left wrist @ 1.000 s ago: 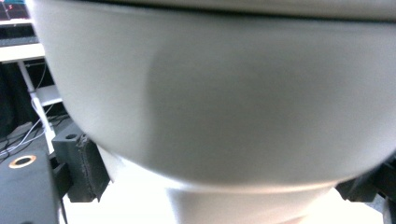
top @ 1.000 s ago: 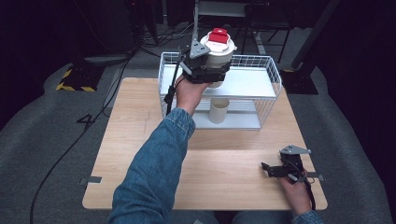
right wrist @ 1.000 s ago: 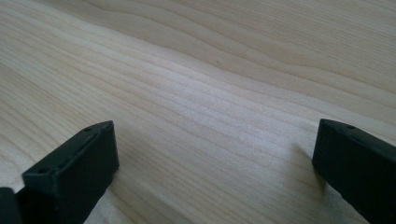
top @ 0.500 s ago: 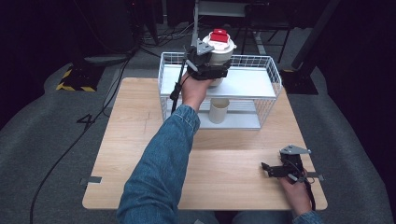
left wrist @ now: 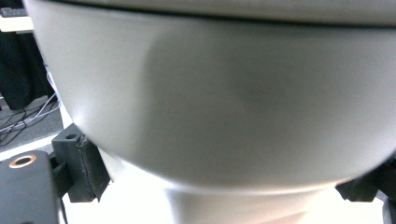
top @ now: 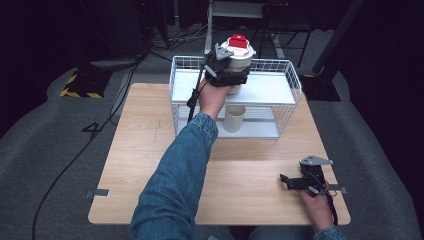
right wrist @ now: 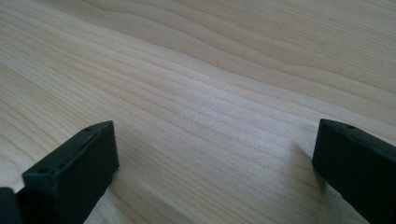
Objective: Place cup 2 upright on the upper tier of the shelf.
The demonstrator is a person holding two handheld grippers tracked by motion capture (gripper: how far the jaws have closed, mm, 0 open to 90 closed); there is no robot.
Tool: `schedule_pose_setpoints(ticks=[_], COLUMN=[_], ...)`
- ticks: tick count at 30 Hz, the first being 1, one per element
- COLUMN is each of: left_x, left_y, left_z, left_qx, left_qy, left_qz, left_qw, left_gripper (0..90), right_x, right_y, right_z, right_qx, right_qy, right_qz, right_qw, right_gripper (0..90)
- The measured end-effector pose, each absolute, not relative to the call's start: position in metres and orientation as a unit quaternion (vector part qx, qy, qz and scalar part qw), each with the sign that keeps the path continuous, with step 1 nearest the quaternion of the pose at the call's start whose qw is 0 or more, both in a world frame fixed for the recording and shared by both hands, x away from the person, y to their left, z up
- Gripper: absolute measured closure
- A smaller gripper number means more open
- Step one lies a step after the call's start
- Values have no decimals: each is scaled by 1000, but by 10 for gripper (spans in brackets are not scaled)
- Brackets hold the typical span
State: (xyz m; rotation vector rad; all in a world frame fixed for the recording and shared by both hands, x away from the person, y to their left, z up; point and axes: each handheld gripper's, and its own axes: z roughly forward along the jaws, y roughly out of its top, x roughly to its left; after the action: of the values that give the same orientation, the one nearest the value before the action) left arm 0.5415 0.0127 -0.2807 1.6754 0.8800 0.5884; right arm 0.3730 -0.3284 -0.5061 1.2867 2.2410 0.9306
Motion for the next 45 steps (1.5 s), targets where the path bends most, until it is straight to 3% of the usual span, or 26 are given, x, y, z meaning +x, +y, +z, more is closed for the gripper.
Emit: schedule_pose_setpoints(ticks=[32, 45], left_x=[539, 534], left_y=[11, 20], left_z=[-290, -281], left_qx=[704, 704], left_qy=[372, 372], left_qz=[249, 246], left_qw=[551, 553], left_gripper=[105, 1], right_x=[373, 373], right_y=[-328, -328], right_z=[-506, -506], right_qx=[458, 458], right_qy=[800, 801], right_qz=[333, 332], right_qw=[197, 196], right_gripper=[3, 3])
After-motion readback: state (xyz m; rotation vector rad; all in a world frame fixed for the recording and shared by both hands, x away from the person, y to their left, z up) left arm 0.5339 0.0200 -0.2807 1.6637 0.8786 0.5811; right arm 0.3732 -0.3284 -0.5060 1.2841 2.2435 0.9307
